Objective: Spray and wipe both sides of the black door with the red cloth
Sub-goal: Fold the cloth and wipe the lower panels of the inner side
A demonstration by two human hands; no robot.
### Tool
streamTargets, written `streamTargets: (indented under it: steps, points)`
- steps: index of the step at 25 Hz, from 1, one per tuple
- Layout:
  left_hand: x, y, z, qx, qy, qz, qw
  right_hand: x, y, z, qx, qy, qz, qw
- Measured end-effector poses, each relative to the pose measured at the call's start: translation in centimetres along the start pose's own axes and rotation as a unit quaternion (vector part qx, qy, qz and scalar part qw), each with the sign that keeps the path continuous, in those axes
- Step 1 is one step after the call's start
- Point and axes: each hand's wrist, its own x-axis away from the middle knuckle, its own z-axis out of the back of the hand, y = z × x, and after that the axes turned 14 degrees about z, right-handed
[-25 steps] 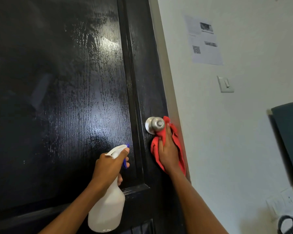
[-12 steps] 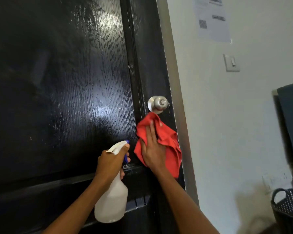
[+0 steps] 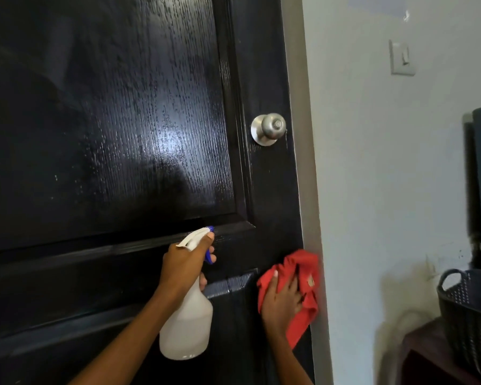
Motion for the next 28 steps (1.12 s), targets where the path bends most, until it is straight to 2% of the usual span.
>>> streamTargets:
  steps: [3,6,8,9,10,11,12,13,14,17,20,22,24,28]
  points:
    - [0.8,-1.6,0.8,-0.006,0.006,0.026,1.0,1.3,-1.6,0.2,-0.078,0.015,-0.084,0.993]
    - [1.1,-2.5,1.8,-0.002,0.028,0.03,0.999,-1.1,-5.9,0.4,-0.076,0.012,-0.04,0.996]
    - [1.2,-3.0,2.7,0.0,0.052,0.018,0.999,-2.9,-9.2,0.2,-0.041,-0.009,0.074,0.996]
    - [1.2,-3.2,3.0,-0.001,0.064,0.012,0.998,-3.8,-10.6,0.1,-0.005,-0.018,0.172,0.985]
    - [1.1,-3.6,3.2,-0.002,0.072,0.009,0.997,-4.5,-11.5,0.0,0.053,-0.025,0.29,0.955]
    - [1.1,-3.8,3.3,0.0,0.076,0.005,0.997,-5.4,-11.9,0.0,0.113,-0.033,0.399,0.909]
    - [1.0,-4.1,3.3,0.004,0.075,0.004,0.997,-6.3,-11.3,0.1,0.158,-0.039,0.467,0.869]
    - [1.0,-4.3,3.2,0.008,0.072,0.006,0.997,-6.8,-10.1,0.2,0.183,-0.034,0.483,0.856]
    - [1.0,-4.7,3.1,0.01,0.068,0.008,0.998,-6.7,-8.2,0.2,0.186,-0.016,0.451,0.873]
    - [0.8,-6.0,3.2,0.001,0.059,0.018,0.998,-4.4,-2.9,-0.1,0.107,0.034,0.252,0.961]
    - [0.9,-7.5,4.5,-0.005,0.059,0.018,0.998,-3.3,-3.2,-1.1,0.04,0.021,0.092,0.995]
    - [1.1,-8.2,6.0,0.006,0.065,0.013,0.998,-3.2,-4.7,-1.7,0.021,0.033,0.044,0.998]
    - [1.5,-8.7,7.7,0.019,0.078,0.009,0.997,-1.9,-6.0,-2.6,0.044,0.048,0.089,0.994]
    - [2.6,-9.5,11.9,0.037,0.13,-0.008,0.991,3.6,-12.9,-5.8,0.088,0.023,0.299,0.95]
